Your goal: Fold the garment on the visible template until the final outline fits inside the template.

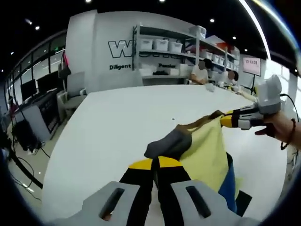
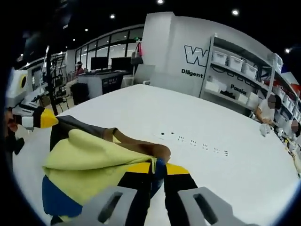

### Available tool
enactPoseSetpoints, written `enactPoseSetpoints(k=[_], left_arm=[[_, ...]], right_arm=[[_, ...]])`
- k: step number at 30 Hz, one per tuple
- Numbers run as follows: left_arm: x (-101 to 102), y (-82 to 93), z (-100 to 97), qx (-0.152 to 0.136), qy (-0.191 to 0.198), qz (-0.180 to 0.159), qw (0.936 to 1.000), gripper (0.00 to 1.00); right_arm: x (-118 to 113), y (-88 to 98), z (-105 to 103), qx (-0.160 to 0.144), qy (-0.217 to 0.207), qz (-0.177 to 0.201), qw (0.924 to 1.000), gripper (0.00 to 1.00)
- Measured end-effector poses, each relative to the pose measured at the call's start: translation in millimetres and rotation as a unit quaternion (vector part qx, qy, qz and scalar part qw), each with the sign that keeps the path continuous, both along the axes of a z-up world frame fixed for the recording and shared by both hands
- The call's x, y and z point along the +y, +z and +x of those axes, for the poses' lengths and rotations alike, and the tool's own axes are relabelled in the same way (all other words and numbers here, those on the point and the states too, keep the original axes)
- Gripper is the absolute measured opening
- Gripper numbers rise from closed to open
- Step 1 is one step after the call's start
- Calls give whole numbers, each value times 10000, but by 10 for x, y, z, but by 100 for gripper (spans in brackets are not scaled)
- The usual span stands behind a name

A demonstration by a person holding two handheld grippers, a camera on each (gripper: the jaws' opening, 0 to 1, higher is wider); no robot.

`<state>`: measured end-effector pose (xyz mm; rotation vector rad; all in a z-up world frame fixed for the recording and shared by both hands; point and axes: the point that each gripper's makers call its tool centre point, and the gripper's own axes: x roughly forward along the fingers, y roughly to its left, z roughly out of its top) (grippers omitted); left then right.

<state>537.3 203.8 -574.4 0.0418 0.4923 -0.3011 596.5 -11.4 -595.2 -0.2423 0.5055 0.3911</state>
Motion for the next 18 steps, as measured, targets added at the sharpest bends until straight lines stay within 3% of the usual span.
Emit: enactPoseSetpoints(k=[3, 7, 11, 12, 14, 15, 18], left_arm=[[50, -183, 44, 158, 74, 242, 9996, 0], [65, -392, 32, 524, 132, 252, 9982, 0], [133, -609, 19, 914, 311, 322, 9948, 0], [140, -627, 34, 887, 379, 272, 9950, 0], [138, -641, 22, 923, 386, 306, 9945, 2], [156, -623, 17, 895, 454, 316, 9945, 4], [182, -555, -53, 852, 540, 353, 9943, 22]], right_arm=[[68, -178, 132, 97, 41, -66, 9999, 2], [91, -346, 175, 313, 65, -171, 9993, 2], [62, -506, 199, 582, -237, 59, 9980, 5], [60, -525, 205, 638, -330, 232, 9971, 6], [38, -533, 175, 688, -312, 220, 9969, 9], [23, -522, 154, 708, -346, 218, 9966, 11], [8, -404, 22, 723, -613, 780, 9924, 23]])
